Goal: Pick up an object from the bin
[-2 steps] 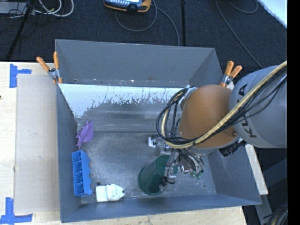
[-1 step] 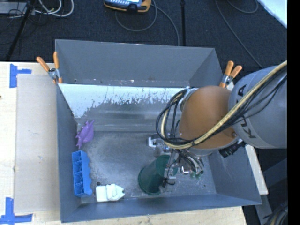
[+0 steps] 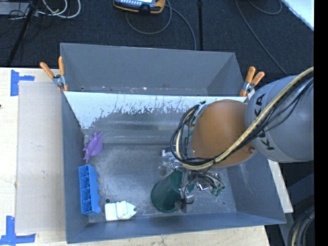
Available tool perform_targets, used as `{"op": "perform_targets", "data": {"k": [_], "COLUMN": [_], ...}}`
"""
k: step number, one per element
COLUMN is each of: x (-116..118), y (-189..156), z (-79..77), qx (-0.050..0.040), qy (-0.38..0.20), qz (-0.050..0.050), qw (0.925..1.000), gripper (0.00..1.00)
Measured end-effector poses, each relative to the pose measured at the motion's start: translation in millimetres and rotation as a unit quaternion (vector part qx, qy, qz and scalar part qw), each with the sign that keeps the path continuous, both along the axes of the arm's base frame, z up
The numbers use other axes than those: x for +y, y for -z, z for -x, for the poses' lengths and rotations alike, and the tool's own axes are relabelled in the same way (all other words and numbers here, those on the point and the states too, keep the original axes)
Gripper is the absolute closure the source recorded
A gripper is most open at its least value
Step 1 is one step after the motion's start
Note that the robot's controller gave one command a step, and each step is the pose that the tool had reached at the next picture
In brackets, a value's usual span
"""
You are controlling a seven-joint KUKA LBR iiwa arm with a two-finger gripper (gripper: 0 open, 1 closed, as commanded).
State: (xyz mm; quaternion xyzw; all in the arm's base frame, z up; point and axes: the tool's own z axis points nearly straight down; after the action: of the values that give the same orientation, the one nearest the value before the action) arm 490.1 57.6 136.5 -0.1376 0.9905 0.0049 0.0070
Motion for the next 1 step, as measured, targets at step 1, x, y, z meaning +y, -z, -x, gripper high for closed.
{"op": "perform_targets", "data": {"k": [1], "x": [2.0], "y": [-1.3], "z": [0.1], "qx": [-0.0014], "qy": [-0.020], "qz": [0.000], "qw": [0.9998], "gripper": [0.00]}}
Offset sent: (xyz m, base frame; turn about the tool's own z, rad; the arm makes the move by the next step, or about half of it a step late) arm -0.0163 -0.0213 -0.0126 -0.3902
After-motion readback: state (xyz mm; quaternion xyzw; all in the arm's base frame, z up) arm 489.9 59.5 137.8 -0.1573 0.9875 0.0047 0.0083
